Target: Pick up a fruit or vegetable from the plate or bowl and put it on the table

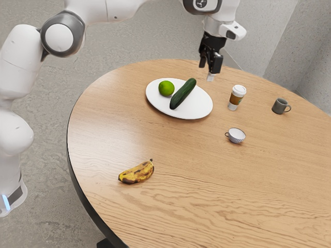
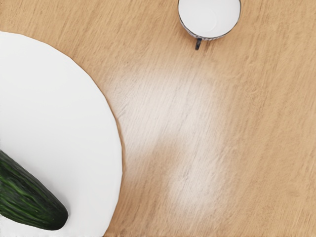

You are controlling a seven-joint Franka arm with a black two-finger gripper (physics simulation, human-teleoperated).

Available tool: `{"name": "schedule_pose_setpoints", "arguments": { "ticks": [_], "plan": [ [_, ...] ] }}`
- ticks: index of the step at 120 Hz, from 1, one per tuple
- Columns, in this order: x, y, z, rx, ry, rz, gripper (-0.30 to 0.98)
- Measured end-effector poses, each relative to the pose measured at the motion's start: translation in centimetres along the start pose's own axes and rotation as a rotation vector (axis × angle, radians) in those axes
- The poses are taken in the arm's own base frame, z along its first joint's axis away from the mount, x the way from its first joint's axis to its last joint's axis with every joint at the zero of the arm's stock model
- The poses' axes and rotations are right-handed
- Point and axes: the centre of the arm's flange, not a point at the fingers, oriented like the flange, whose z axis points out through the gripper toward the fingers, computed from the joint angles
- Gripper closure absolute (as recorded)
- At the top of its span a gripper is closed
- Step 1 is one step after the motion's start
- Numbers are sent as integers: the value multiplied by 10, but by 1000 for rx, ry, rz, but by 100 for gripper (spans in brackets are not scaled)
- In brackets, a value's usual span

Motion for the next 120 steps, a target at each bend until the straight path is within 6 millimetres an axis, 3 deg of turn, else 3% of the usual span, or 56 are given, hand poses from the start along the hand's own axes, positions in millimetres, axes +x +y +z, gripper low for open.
{"name": "schedule_pose_setpoints", "arguments": {
  "ticks": [21,28,32,40,53,68,75,94,120],
  "plan": [
    [-4,1,-3,24,-12,-12,0],
    [-19,14,-36,77,19,-15,0],
    [-20,14,-38,86,17,-19,0],
    [-16,-19,-21,109,-4,-78,0],
    [6,-72,27,64,11,-166,0],
    [-1,-139,49,81,4,-386,0],
    [-7,-162,59,85,-12,-486,0],
    [-19,-187,78,21,-61,-739,0],
    [-20,-197,75,38,-34,-975,0]
  ]
}}
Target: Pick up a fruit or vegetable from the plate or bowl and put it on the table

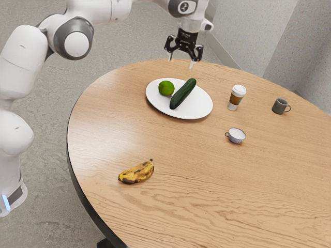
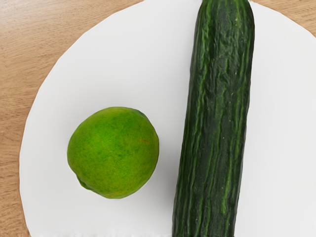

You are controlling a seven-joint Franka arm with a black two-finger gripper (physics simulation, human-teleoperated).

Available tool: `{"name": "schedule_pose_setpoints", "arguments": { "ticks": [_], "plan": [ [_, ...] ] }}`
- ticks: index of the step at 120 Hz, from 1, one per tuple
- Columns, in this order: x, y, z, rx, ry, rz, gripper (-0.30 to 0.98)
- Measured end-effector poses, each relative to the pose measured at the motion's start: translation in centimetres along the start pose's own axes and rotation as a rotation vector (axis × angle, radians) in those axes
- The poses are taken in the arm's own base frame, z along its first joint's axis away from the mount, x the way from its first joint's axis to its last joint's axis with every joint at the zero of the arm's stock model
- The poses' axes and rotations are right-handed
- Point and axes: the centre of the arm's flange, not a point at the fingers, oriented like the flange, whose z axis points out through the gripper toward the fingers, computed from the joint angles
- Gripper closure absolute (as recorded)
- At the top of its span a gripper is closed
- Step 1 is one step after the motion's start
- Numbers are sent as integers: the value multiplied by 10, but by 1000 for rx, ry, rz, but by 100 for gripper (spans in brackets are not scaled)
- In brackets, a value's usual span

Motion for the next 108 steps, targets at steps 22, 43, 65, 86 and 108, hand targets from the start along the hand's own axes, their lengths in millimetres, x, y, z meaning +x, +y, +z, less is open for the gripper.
{"name": "schedule_pose_setpoints", "arguments": {
  "ticks": [22,43,65,86,108],
  "plan": [
    [-10,-4,-17,37,23,-148,0],
    [-13,-8,-16,81,24,-256,0],
    [-10,9,21,108,-14,-309,0],
    [-7,27,53,127,-24,-339,0],
    [-4,44,71,134,18,-308,0]
  ]
}}
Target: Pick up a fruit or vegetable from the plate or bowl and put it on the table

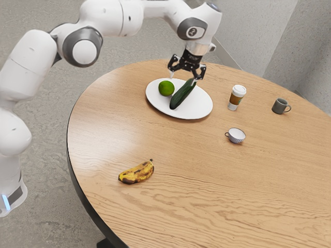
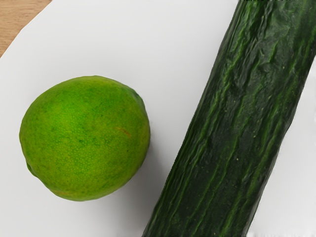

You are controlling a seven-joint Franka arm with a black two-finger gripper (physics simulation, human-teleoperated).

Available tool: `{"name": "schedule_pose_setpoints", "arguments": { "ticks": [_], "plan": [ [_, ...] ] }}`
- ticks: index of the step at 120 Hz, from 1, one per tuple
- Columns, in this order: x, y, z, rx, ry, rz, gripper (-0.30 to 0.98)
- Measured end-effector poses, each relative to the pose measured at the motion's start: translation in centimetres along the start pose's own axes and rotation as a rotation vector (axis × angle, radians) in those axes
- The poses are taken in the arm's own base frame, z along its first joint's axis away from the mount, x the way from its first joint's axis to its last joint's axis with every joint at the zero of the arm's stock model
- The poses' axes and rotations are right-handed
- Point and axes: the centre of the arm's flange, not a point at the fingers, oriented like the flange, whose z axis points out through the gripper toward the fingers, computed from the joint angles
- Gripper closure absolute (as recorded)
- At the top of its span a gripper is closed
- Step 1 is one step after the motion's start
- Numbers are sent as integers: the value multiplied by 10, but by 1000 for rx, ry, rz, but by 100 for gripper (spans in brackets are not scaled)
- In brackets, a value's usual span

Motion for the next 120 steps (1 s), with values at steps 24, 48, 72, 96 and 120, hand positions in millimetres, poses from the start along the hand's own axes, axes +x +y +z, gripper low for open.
{"name": "schedule_pose_setpoints", "arguments": {
  "ticks": [24,48,72,96,120],
  "plan": [
    [-3,13,4,-22,36,62,0],
    [-4,24,20,-10,57,115,0],
    [2,29,42,5,55,143,0],
    [6,33,54,5,52,161,0],
    [8,37,66,5,44,175,0]
  ]
}}
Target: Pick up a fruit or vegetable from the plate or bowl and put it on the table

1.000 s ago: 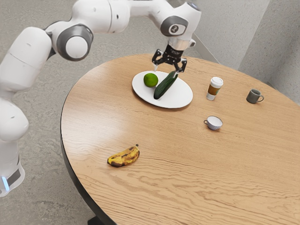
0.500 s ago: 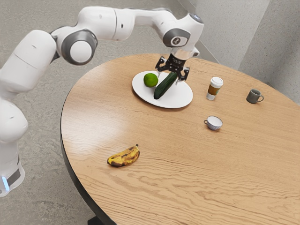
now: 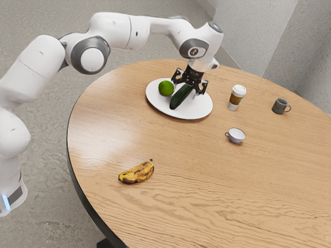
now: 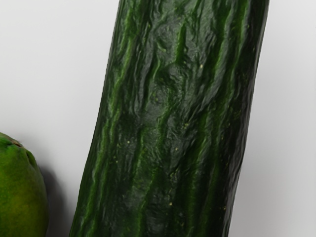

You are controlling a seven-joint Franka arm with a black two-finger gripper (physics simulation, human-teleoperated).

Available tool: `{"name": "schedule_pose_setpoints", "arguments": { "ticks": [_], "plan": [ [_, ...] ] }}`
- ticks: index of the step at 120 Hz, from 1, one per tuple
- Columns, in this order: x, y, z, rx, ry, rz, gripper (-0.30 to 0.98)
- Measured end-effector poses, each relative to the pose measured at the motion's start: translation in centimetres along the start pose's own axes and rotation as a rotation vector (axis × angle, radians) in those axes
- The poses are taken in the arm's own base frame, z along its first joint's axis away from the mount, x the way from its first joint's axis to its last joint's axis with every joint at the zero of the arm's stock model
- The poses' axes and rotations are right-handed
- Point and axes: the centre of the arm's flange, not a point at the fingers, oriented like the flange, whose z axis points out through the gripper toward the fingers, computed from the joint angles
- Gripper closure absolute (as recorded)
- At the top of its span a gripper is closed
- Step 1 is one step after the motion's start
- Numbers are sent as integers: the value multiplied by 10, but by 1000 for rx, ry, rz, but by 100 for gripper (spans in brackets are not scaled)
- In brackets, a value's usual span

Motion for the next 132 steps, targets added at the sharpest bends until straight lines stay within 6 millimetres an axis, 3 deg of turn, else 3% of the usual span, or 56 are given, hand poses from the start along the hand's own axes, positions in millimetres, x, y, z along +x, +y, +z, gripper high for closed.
{"name": "schedule_pose_setpoints", "arguments": {
  "ticks": [52,78,100,120,132],
  "plan": [
    [2,5,14,-9,-6,19,0],
    [5,5,15,22,37,34,41],
    [2,8,14,39,58,49,49],
    [-5,15,-1,29,78,60,50],
    [-15,23,-42,-6,104,57,51]
  ]
}}
